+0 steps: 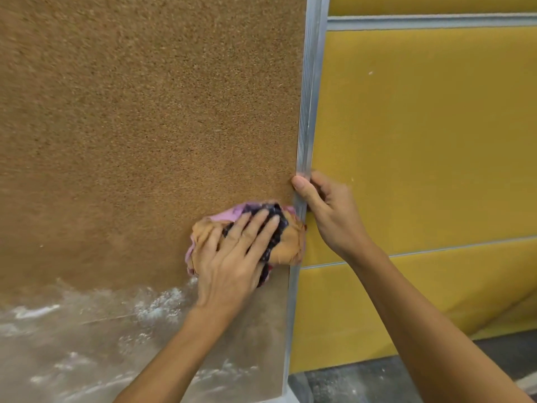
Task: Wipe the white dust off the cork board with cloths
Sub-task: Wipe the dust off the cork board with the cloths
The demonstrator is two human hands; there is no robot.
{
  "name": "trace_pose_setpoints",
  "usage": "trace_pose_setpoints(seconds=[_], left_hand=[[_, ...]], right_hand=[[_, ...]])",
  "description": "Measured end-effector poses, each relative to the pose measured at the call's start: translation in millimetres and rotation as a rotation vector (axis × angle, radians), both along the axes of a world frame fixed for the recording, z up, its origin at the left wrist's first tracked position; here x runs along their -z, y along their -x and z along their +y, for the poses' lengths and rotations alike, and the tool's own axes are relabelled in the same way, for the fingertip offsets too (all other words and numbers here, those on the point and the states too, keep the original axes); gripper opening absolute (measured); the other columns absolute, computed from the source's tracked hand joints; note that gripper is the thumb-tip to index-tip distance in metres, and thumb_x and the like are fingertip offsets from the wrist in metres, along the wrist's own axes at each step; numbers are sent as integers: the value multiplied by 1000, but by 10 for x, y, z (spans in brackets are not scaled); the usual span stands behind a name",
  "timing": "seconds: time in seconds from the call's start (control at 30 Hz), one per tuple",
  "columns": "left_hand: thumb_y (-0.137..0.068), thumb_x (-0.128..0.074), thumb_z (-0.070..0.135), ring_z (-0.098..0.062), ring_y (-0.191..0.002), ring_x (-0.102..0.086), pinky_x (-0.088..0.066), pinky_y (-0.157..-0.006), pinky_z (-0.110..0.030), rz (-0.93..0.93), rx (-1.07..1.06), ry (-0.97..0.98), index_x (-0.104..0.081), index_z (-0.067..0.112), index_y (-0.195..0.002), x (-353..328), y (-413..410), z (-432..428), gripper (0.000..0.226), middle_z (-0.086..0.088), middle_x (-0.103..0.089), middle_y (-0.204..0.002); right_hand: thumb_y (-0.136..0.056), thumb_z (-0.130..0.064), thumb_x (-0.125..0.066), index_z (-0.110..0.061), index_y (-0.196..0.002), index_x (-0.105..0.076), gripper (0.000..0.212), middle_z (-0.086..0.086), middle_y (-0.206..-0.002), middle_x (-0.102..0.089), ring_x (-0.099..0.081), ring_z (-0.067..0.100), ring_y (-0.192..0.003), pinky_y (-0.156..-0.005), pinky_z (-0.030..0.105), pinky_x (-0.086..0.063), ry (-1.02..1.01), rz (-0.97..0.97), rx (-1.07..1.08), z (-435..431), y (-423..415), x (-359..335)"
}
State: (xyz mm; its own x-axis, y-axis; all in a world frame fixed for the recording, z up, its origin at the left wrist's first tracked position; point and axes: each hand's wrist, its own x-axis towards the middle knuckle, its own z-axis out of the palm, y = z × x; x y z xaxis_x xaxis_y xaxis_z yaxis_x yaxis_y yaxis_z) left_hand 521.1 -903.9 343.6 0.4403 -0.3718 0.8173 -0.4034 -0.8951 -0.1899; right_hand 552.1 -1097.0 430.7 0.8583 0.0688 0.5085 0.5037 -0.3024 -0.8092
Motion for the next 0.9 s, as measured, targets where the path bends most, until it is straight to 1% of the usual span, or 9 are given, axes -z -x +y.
trace_pose_setpoints(seconds=[0.13,0.27,0.37,0.47,0.57,0.63,0.7,0.8,0.9], left_hand=[[-104,-44,26,-17,-155,-22,-24,-118,-45,-150,-33,218,-42,17,-153,-376,-194,-200,50,-4,-34,-160],[-103,-53,27,-16,-148,-34,-36,-105,-43,-72,-1,224,-43,17,-150,91,-121,-330,49,-3,-39,-156],[-84,-75,14,-18,-135,-46,-38,-89,-40,69,30,20,-43,16,-151,386,-14,-246,74,-1,-38,-157],[-91,-64,13,-19,-142,-41,-35,-99,-41,22,40,30,-42,15,-152,150,-40,-246,65,-2,-39,-158],[-99,-50,24,-17,-153,-27,-26,-111,-41,-11,56,152,-37,16,-155,-228,-103,-443,58,0,-34,-160],[-105,-39,27,-15,-154,-22,-22,-114,-42,-32,48,166,-35,18,-156,-306,-163,-553,51,2,-31,-161],[-108,-33,30,-12,-151,-25,-27,-110,-41,-58,26,179,-36,19,-155,-221,-197,-613,49,3,-30,-161],[-102,-53,29,-13,-145,-38,-37,-96,-40,-33,-8,96,-41,22,-155,150,-126,-574,55,5,-33,-162],[-90,-70,20,-13,-137,-46,-41,-92,-39,112,15,-45,-50,20,-151,413,25,-396,64,3,-47,-157]], right_hand=[[-102,-45,-43,-9,-83,-58,44,19,-71,-51,-39,14,-68,-60,48,-37,64,-12,27,-35,-18,39],[-103,-46,-46,-14,-74,-50,43,-2,-64,-41,-37,8,-65,-60,41,-33,61,-24,35,-34,4,17],[-102,-53,-45,-6,-80,-53,53,17,-72,-41,-37,15,-70,-64,46,-36,61,-3,-1,-46,17,5],[-105,-50,-42,-18,-69,-42,48,4,-69,-35,-34,14,-67,-63,46,-31,66,18,-15,-68,51,-27],[-100,-64,-31,1,-66,-41,74,4,-61,-38,-34,17,-59,-54,47,-30,-9,114,22,-91,74,-41],[-96,-67,-29,6,-67,-39,80,6,-58,-38,-33,20,-57,-51,50,-30,-38,132,22,-108,58,-33],[-98,-63,-29,6,-66,-46,79,7,-56,-41,-36,20,-57,-53,51,-33,-18,92,53,-76,64,-26],[-102,-52,-31,-18,-63,-46,55,-3,-58,-41,-36,13,-60,-57,46,-35,27,-35,159,-4,92,53],[-109,-37,-36,-15,-71,-43,44,7,-63,-39,-36,24,-62,-59,49,-37,40,-88,190,37,157,160]])
